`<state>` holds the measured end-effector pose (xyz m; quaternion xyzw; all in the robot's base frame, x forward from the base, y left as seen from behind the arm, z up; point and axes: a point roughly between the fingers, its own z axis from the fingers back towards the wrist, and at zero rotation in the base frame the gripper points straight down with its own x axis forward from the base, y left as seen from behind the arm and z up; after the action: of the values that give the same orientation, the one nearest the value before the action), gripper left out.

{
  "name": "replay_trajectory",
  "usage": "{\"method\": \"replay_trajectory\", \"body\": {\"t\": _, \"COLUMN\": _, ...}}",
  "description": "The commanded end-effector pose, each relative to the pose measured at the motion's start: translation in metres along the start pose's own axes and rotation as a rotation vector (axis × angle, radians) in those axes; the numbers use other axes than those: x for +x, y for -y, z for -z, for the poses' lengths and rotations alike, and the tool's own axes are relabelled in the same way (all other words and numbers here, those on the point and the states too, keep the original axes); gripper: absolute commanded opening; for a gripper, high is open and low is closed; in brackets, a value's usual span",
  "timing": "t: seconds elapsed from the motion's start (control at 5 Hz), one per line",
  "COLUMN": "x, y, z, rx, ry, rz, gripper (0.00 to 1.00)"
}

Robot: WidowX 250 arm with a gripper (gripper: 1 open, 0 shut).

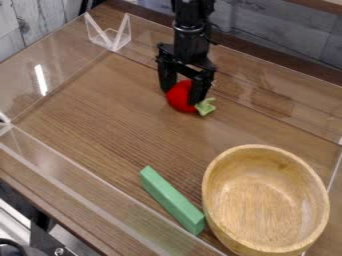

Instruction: Move the red fruit to the left

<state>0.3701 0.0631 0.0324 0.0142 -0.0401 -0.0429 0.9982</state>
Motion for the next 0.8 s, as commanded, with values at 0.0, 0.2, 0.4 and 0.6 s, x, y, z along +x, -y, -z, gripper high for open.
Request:
{"method": "replay_trajectory", "body": {"t": 0.0, "x": 0.004, "y": 0.000, "z": -0.013, "rx": 0.008, "ry": 0.030, "rz": 0.014, "gripper": 0.00}}
{"method": "replay_trajectory", "body": {"t": 0.2, "x": 0.005, "y": 0.003, "z": -0.016, "rx": 0.002, "ry": 0.026, "rz": 0.049, "gripper": 0.00}}
{"method": "replay_trajectory", "body": {"t": 0.4, "x": 0.005, "y": 0.000, "z": -0.036, "rx": -0.009, "ry": 0.064, "rz": 0.036, "gripper": 0.00}}
{"method": "replay_trajectory", "body": {"t": 0.6, "x": 0.007, "y": -0.007, "z": -0.058, "rx": -0.026, "ry": 0.105, "rz": 0.063, "gripper": 0.00}}
